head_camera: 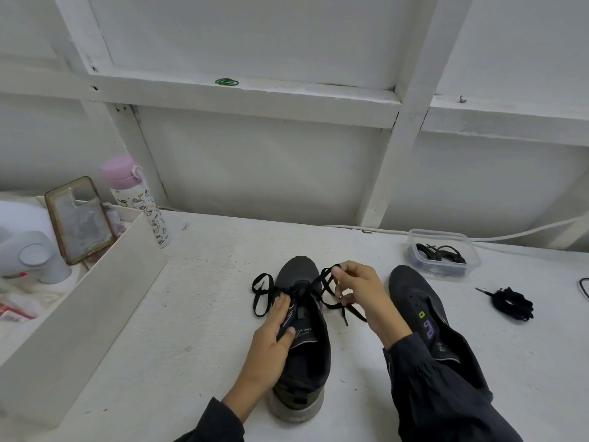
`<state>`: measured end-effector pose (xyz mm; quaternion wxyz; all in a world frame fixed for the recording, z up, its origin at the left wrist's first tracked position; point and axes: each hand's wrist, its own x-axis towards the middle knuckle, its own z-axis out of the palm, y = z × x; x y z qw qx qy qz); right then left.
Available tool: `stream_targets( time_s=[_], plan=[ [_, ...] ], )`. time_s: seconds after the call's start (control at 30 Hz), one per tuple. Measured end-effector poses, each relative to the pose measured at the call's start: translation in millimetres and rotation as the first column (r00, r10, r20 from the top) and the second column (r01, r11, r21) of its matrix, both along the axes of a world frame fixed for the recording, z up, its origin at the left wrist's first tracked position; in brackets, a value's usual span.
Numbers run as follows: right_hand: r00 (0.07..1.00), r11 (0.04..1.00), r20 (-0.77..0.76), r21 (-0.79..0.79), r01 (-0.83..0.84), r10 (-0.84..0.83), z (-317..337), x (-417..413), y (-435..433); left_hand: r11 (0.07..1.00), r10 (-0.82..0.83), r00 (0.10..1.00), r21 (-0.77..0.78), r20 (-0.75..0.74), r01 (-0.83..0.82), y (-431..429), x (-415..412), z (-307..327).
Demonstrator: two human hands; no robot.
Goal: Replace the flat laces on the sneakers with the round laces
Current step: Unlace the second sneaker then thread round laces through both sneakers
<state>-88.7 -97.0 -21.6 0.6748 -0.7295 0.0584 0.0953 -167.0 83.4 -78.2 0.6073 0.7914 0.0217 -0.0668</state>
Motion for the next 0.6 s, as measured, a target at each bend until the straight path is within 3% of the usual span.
stream_targets(
  time_s=[0.23,0.33,0.5,0.6],
  plan=[
    [0.964,0.952,-0.082,-0.160,-0.262,0.251,-11.1,-11.0,2.1,1.000,0.005,1.000,0.012,0.003,-0.005,0.0,0.4,-0.7],
    [0.984,0.967,-0.028,-0.179,-0.181,0.178,-9.2,-6.4,2.6,1.000,0.005,1.000,0.009,0.001,-0.005,0.3,0.1,0.0],
    [0.988,0.983,-0.004,0.096,0.157,-0.157,8.8,2.9,-10.0,1.000,-0.001,1.000,0.009,0.000,0.001,0.1,0.4,-0.2],
    [0.998,1.000,-0.057,0.022,0.009,-0.008,8.9,-1.5,-10.7,1.000,-0.001,1.000,0.002,0.007,0.001,0.4,0.4,-2.0]
  ],
)
